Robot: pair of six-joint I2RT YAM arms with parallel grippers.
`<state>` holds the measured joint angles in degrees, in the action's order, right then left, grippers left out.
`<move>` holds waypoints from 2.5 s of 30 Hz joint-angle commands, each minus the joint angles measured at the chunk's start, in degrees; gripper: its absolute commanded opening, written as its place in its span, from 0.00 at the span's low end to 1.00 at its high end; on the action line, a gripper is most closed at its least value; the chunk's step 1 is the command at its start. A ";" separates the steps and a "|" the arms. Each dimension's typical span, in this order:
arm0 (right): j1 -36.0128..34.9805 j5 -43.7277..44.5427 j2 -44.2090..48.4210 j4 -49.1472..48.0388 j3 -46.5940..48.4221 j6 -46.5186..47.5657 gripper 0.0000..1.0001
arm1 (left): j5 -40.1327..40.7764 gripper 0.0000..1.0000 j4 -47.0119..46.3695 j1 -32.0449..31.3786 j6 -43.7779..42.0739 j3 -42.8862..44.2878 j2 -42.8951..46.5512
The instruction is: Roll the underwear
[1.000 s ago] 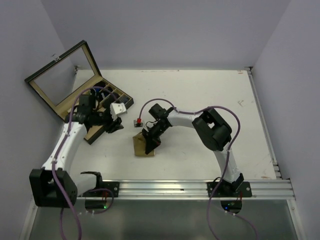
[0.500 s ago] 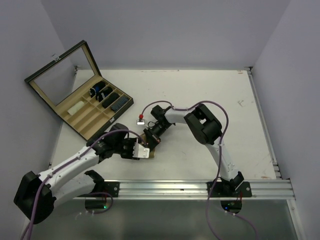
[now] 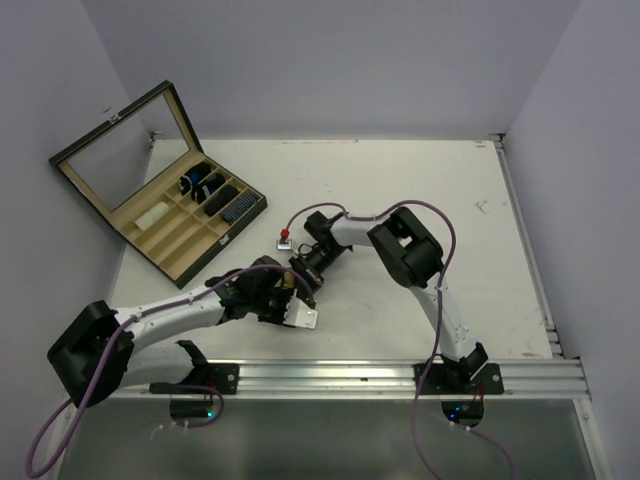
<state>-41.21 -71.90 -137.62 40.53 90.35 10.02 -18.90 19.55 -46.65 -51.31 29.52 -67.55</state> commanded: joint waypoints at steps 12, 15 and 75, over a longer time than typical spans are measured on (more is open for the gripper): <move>1.31 17.22 -2.83 1.38 -1.31 5.00 0.23 | 2.82 0.01 -0.66 -0.72 4.64 2.12 -13.56; 3.06 18.46 -0.64 3.23 -0.70 6.24 0.35 | 0.63 0.00 3.20 -0.72 4.64 3.44 -15.67; -12.67 53.35 38.92 -26.72 -30.66 33.22 0.47 | -18.11 0.08 43.64 22.57 -5.82 60.04 -72.72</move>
<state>-53.63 -20.99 -98.26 19.49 60.77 41.06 -56.77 77.30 -24.77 -50.57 91.29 -135.02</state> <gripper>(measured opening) 0.466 0.206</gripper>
